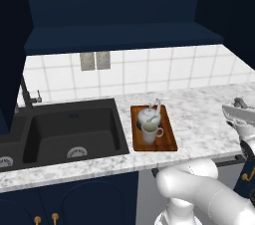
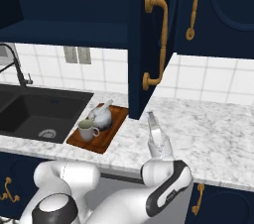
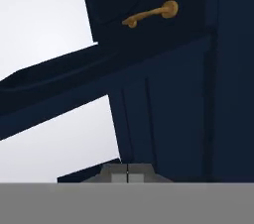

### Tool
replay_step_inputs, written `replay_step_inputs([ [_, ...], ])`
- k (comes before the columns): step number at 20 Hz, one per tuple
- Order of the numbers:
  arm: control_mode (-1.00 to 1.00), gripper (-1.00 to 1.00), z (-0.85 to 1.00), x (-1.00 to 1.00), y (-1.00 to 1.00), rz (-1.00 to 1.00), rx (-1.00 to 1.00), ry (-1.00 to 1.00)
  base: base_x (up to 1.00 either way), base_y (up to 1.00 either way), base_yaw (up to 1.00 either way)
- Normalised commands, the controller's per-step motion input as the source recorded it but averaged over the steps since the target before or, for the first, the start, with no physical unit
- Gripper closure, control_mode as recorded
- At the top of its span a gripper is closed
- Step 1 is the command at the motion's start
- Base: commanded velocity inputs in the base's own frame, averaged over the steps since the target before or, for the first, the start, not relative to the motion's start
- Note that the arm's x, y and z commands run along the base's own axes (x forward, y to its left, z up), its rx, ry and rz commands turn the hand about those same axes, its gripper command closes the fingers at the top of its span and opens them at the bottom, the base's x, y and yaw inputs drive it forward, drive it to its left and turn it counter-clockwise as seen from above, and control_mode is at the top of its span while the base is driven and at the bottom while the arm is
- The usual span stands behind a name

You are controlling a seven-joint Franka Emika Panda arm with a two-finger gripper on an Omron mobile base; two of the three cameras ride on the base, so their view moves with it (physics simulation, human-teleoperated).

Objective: Pick the kettle from the counter and place it on the tray. Then pick the mug from the cabinet and place it on the tray. Then close the cabinet doors.

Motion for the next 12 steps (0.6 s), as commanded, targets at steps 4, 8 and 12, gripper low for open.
replay_step_inputs([
  [4,-1.00,1.00,0.13,0.00,-0.66,0.00,0.20,0.01,0.00,0.00,0.00],
  [8,-1.00,1.00,0.00,0.12,-0.73,0.00,0.00,0.21,0.00,0.00,0.00],
  [12,-1.00,1.00,0.00,0.36,-0.61,0.00,0.00,0.28,0.00,0.00,0.00],
])
